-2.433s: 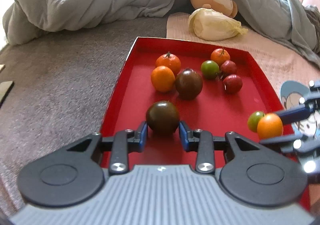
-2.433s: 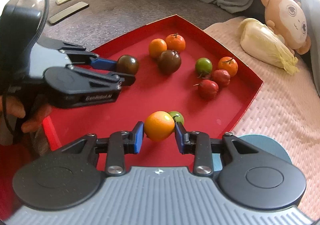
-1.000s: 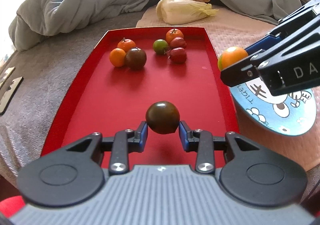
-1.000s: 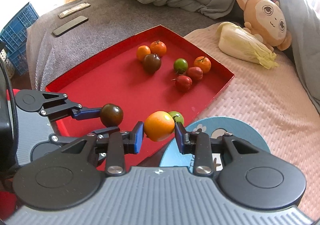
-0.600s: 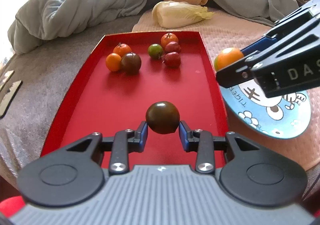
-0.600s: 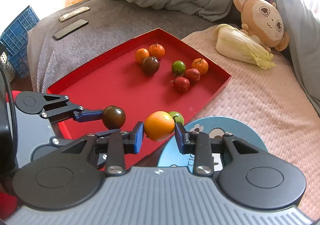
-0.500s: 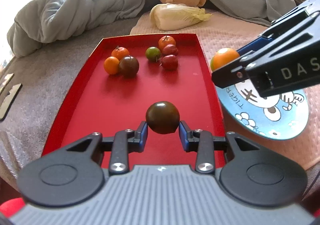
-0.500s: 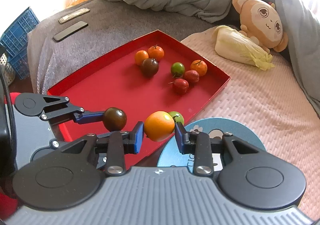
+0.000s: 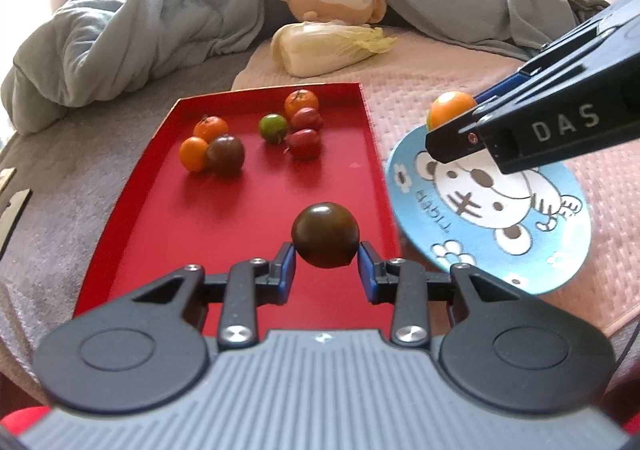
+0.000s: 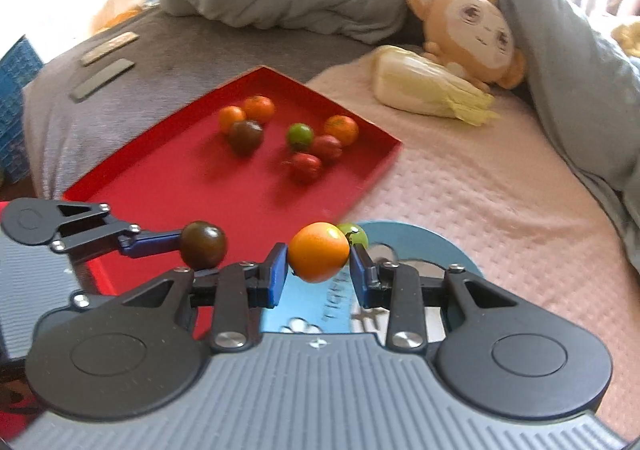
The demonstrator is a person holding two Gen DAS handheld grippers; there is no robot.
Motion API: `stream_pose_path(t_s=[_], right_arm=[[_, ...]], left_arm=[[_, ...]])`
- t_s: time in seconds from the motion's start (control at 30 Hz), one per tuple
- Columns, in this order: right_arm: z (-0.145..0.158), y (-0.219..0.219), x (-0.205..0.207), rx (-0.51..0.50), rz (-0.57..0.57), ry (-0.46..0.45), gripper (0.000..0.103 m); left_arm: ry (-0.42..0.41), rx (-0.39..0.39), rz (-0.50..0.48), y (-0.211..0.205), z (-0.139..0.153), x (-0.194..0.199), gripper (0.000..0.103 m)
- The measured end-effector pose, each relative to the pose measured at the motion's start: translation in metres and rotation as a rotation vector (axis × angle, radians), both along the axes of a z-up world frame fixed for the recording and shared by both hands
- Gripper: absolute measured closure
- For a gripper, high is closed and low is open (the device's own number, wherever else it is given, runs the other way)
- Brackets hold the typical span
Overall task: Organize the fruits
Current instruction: 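Carry the dark tomato in the left gripper and orange tomato in the right to the tiger plate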
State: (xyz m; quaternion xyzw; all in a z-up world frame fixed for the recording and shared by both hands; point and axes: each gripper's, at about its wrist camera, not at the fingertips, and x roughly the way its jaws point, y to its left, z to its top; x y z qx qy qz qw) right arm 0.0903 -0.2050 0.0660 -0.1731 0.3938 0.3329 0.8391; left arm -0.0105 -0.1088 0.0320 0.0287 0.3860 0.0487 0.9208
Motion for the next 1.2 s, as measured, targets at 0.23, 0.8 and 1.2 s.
stream_pose_path(t_s=[0.23,0.8,1.2], right_arm=[[-0.006,-0.027,0.012,-0.017,-0.116,-0.007,0.064],[-0.009,-0.061,0.023,-0.024,-0.215,-0.005,0.064],[-0.008,-0.080,0.024,0.012,-0.239,0.014,0.064]], left_arm=[[-0.006,0.011,-0.057,-0.024,0.001,0.010,0.066],[0.006,0.015,-0.157,-0.074,-0.003,0.032,0.066],[0.021,-0.005,-0.170,-0.091,-0.010,0.043,0.067]])
